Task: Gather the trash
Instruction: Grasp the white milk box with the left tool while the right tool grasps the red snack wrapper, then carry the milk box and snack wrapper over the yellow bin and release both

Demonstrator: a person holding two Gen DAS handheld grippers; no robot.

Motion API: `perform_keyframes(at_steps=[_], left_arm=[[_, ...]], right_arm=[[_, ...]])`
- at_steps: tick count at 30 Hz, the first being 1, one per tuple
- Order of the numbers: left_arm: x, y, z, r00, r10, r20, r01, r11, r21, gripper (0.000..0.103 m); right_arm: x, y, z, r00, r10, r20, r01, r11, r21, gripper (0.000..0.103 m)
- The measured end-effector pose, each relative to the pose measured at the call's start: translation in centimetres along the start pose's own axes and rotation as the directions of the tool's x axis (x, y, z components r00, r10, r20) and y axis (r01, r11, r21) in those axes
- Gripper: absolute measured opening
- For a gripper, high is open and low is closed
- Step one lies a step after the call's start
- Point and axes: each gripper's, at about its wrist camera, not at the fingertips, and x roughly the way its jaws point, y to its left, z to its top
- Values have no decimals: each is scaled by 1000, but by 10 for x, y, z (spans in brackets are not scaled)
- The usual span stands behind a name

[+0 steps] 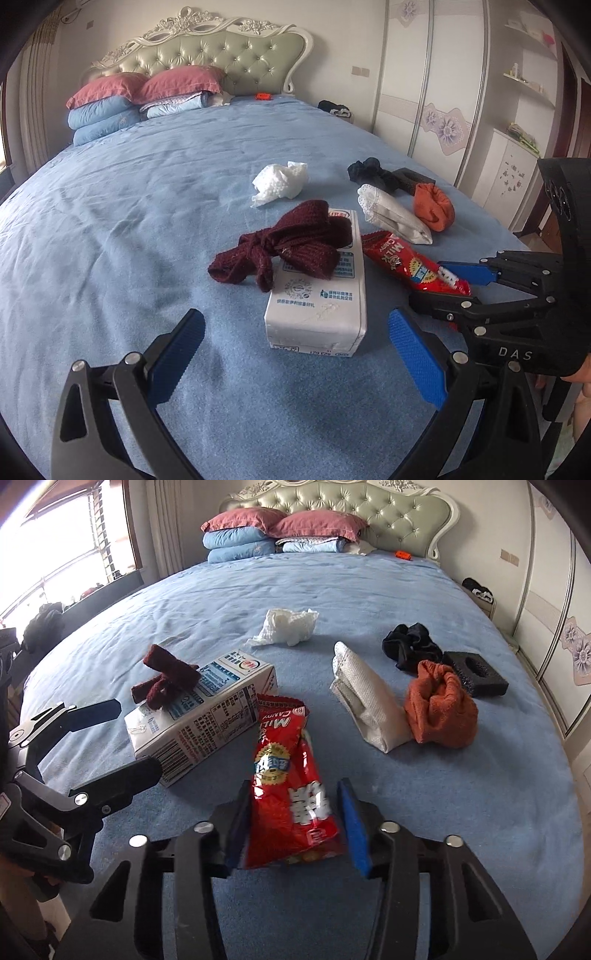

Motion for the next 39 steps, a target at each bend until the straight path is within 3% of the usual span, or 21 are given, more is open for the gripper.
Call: perform_keyframes(at_steps=[8, 12, 13, 14, 15, 21, 28, 39], left_arm=[[19, -6, 8, 998, -4, -63, 4, 1000, 8, 99], [28, -8, 13, 996, -5, -84, 3, 1000, -18, 98], [32, -9, 14, 995, -6, -100, 3, 1000, -26, 87], [35, -8, 15, 993, -13, -115, 9, 999, -33, 63], [39, -7, 15, 991, -22, -130, 16, 999, -45, 58], [29, -7, 10, 991, -35, -126, 24, 996, -91, 57], [-6, -17, 2, 989, -115, -89, 104, 988, -111, 55], [-50, -68, 8, 987, -160, 11, 160, 986, -42, 54]], right_arm=[[-32, -8, -11, 996, 27, 81, -27, 1000, 9, 40], [-41, -21, -18, 995, 56, 77, -59, 997, 43, 40], [-42, -24, -19, 995, 63, 72, -67, 996, 53, 40], [-43, -28, -21, 995, 72, 69, -76, 995, 66, 40], [-42, -31, -23, 995, 73, 66, -78, 994, 78, 40], [-51, -44, -33, 994, 77, 72, -85, 991, 108, 40], [-68, -44, -39, 990, 82, 114, -93, 991, 91, 40], [-109, -56, -55, 978, 63, 200, -81, 993, 85, 40]])
